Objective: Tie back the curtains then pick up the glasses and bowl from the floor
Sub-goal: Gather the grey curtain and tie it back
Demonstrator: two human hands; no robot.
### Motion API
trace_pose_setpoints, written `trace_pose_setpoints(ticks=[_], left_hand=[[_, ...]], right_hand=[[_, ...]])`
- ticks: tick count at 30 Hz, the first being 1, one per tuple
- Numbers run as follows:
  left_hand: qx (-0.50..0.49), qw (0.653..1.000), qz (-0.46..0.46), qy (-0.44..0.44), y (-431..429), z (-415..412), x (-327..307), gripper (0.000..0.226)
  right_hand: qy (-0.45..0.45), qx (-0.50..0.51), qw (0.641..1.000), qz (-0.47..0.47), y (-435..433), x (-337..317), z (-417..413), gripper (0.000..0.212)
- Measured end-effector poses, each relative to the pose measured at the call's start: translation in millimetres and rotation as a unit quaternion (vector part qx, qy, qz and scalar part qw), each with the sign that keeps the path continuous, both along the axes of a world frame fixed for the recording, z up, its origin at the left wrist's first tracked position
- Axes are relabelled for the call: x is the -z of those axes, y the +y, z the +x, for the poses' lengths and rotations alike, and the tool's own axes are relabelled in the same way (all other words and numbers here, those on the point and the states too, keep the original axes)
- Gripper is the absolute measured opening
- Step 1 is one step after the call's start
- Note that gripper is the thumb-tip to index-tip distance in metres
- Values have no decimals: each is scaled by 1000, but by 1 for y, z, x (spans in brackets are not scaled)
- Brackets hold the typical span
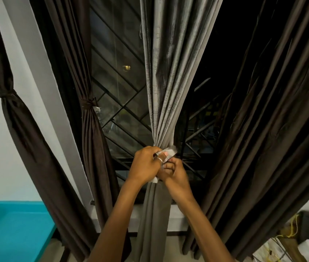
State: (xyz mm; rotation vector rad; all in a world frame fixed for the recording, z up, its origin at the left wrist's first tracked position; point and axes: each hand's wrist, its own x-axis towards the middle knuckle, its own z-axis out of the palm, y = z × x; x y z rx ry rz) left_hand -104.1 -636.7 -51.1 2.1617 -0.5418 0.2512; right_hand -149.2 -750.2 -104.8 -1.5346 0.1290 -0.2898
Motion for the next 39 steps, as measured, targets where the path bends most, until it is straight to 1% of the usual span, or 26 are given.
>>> trace_pose_setpoints(ticks=[2,5,6,8,9,10,11,13,16,18,21,24,27,31,35,37,39], left_hand=[[-1,1000,15,-12,1,-2,-2,23],[-12,998,39,-39,1,-9,-6,24],[-31,996,62,-58,1,-12,-7,24],[-85,980,135,-120,0,-18,-9,23],[-97,971,162,-146,-2,-21,-11,23],[-93,969,169,-156,-3,-23,-13,22],[-76,973,159,-148,-5,-24,-15,22],[-40,986,131,-96,-7,-24,-18,23],[-24,985,158,-58,-2,-15,-18,23],[-27,983,177,-44,6,-6,-18,22],[-11,979,199,-40,17,7,-19,18],[5,974,216,-61,26,15,-20,23],[17,971,226,-71,33,22,-18,29],[32,972,218,-79,34,24,-13,30],[59,979,187,-62,34,25,-6,22],[91,984,149,-35,35,24,-5,20],[124,988,93,-10,36,21,-6,21]], right_hand=[[-9,-1,998,-63,2,0,3,30],[-38,-9,990,-138,3,1,7,30],[-47,-9,987,-152,4,1,8,28],[-61,-11,983,-174,7,3,8,28],[-65,-10,981,-184,9,4,7,29],[-65,-10,979,-195,12,6,7,27],[-66,-13,977,-200,14,6,6,23],[-71,-21,975,-209,18,5,5,20],[-84,-20,966,-243,17,1,7,28],[-84,-28,957,-278,13,-1,7,25],[-70,-35,939,-333,3,-8,5,15],[-78,-12,912,-403,-13,-23,3,14],[-91,-2,874,-478,-29,-42,3,17],[-144,-17,829,-540,-38,-67,5,20],[-206,-80,784,-581,-44,-86,17,13],[-217,-92,786,-571,-47,-93,24,10],[-219,-90,803,-547,-49,-94,32,6]])
